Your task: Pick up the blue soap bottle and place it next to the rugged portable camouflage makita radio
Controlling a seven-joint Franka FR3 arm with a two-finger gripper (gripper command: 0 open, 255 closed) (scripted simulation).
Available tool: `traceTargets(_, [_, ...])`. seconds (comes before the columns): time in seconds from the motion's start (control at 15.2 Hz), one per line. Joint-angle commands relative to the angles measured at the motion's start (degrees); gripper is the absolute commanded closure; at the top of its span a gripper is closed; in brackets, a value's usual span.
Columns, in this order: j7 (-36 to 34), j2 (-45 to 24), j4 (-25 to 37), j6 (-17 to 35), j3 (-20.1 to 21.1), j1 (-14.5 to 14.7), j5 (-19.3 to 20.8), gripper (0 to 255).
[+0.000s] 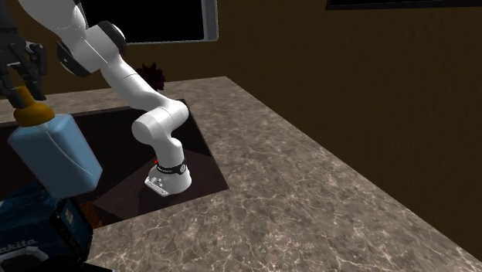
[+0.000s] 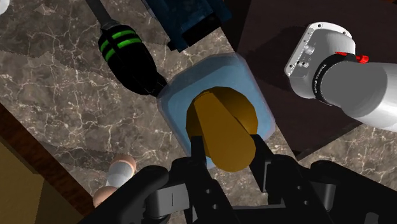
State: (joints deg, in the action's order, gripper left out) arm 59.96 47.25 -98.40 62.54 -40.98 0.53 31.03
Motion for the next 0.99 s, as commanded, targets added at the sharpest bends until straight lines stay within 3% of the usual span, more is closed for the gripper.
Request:
traceTargets(0.0, [-0.51, 1.28, -2.5, 1.27, 0.02, -0.52, 0.37, 255])
traceTargets(0.92, [-3.04, 8.31, -17.07, 9.05, -1.59, -3.38, 3.32, 255])
